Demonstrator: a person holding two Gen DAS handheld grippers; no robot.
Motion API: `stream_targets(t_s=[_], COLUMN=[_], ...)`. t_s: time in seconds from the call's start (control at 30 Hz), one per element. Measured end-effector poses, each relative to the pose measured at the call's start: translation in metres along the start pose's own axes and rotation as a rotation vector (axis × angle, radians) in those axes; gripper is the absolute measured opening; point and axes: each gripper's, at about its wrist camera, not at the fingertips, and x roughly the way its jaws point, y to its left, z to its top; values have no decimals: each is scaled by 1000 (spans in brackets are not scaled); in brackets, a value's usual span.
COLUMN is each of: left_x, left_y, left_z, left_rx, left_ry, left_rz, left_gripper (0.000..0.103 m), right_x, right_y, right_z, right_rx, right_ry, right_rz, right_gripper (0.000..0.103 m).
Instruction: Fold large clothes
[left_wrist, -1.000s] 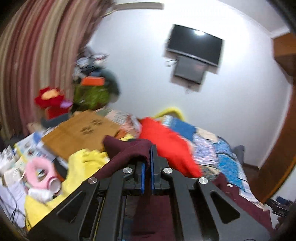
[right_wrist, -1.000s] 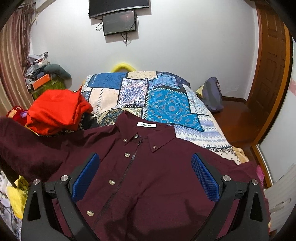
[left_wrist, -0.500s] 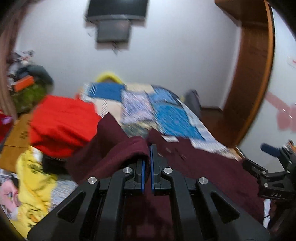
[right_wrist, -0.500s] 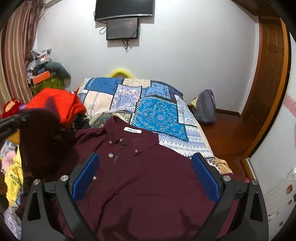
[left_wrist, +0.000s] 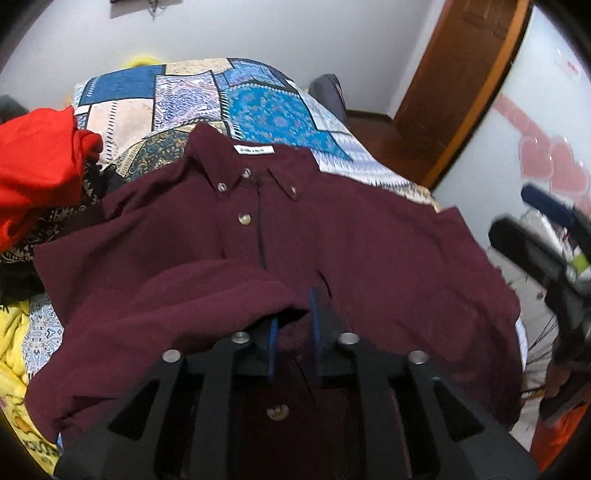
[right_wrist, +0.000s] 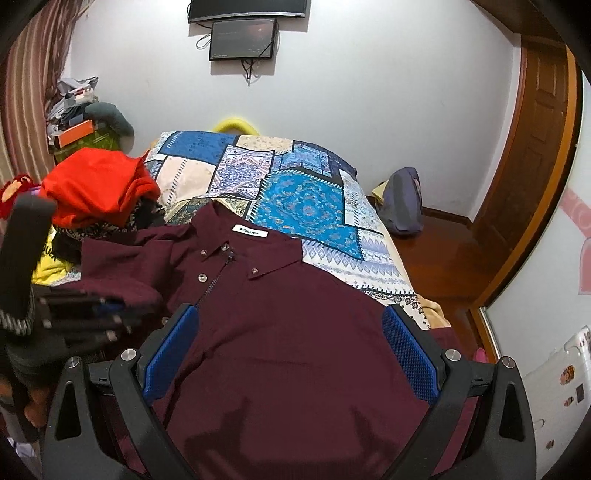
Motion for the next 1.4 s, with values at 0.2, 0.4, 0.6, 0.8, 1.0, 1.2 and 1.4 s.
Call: stream_targets(t_s=[0.2,0.4,0.6,0.8,1.0,1.2,1.4], left_x=[-27,-74,-129,-168,-184,-188,-180], left_y=[-1,35,91,155,211,248,265], left_z=[-7,-7,-14,-43,-85,-124,-153], left_rx=[29,-56,-138,-247,-380,-476,-522], left_ry=[-44,-139,-263,-316,-309,-277,-240], left_rz=[42,71,230,375,441,470,476], left_gripper=[57,63,70,72,72,72,72], right_x=[-4,-8,-8,-4,16,45,89], right_y=[7,24,58,121,203,280,316], right_z=[1,8,24,37,31,8,-16], right_rx=[-20,-60,-138,-282,-482,-689,-807], right_ry=[-10,-34,-58,-67,-6,106,249], right_rz=[-4,15,80,201,321,420,407], right_gripper=[99,99,99,99,99,98,97])
